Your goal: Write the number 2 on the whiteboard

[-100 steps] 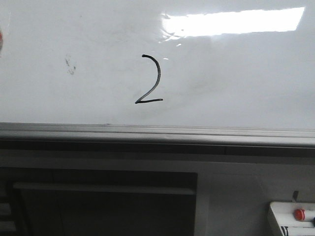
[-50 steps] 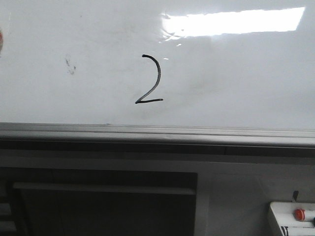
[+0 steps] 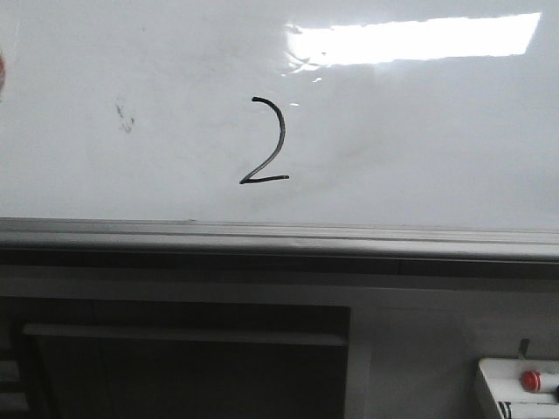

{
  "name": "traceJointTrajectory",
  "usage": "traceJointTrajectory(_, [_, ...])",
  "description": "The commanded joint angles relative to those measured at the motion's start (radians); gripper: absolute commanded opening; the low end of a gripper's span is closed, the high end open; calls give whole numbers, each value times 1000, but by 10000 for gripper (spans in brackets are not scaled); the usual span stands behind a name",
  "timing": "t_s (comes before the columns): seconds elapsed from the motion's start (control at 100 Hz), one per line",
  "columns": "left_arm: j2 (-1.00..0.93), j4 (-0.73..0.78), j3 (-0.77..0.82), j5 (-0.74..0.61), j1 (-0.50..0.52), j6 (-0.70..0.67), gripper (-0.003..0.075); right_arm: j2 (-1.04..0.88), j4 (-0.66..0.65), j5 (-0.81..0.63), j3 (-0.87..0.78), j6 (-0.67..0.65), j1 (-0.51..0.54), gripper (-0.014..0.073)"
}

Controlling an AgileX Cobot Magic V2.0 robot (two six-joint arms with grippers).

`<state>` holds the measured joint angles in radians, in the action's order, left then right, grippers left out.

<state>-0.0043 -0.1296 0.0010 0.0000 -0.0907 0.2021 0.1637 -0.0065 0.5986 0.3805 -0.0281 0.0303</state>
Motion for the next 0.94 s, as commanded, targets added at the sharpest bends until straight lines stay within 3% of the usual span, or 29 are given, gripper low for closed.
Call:
traceJointTrajectory(0.0, [-27,-10,32,-77,3,-9,-18,-38,-3,-245,-79,-1,25,-72])
traceJointTrajectory(0.3, [-27,-10,32,-77,3,-9,-18,-193,60,-678,-426,-1,27,-72])
traceJointTrajectory(0.36, [-27,-10,32,-77,3,-9,-18,-191,65,-624,-414,-1,27,-72])
traceJointTrajectory(0.5, [-27,-10,32,-77,3,-9,-18,-191,71,-688,-421,-1,27,-72])
traceJointTrajectory(0.93, [-27,-10,32,-77,3,-9,-18,-191,71,-688,-421,-1,27,-72])
